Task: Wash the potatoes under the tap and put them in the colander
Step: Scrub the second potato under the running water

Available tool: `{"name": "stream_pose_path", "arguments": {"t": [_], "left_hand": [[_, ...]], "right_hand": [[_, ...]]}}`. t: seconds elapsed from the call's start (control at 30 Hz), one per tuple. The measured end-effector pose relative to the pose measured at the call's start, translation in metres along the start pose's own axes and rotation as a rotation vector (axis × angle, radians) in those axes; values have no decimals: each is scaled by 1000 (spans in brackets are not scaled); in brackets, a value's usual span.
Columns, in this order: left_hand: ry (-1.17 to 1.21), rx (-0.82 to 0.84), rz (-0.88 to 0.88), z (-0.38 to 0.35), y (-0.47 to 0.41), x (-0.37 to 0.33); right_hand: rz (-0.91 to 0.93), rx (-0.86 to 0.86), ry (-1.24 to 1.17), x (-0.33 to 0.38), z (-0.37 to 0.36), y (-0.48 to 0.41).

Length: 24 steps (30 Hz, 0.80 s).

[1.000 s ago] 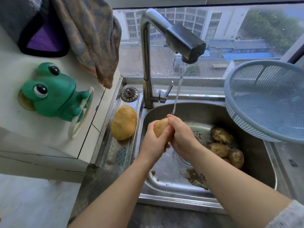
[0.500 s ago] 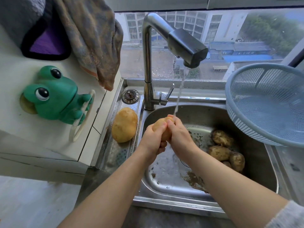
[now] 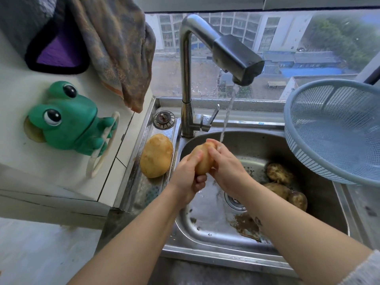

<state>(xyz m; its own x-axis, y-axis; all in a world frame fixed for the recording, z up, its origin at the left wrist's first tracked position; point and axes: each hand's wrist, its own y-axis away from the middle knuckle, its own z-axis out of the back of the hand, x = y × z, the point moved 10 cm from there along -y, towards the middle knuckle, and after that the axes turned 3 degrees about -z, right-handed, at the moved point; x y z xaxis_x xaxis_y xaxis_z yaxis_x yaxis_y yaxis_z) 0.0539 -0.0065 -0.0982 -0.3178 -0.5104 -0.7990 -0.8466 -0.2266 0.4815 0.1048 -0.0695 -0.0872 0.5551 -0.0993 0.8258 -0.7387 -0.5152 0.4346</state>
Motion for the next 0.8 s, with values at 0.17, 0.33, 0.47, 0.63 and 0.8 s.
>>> {"name": "stream_pose_path", "arguments": {"t": [0.17, 0.33, 0.47, 0.63, 0.8], "left_hand": [[-164, 105, -14, -14, 8, -1], [-493, 85, -203, -11, 14, -1], [-304, 79, -168, -8, 13, 1], [153, -1, 87, -7, 11, 10], [320, 126, 469, -21, 24, 32]], "right_hand": [[-8, -98, -73, 1, 7, 0], [-185, -268, -263, -10, 19, 5], [-172, -209, -260, -6, 13, 5], [105, -97, 114, 16, -4, 14], [311, 27, 538, 33, -11, 19]]}}
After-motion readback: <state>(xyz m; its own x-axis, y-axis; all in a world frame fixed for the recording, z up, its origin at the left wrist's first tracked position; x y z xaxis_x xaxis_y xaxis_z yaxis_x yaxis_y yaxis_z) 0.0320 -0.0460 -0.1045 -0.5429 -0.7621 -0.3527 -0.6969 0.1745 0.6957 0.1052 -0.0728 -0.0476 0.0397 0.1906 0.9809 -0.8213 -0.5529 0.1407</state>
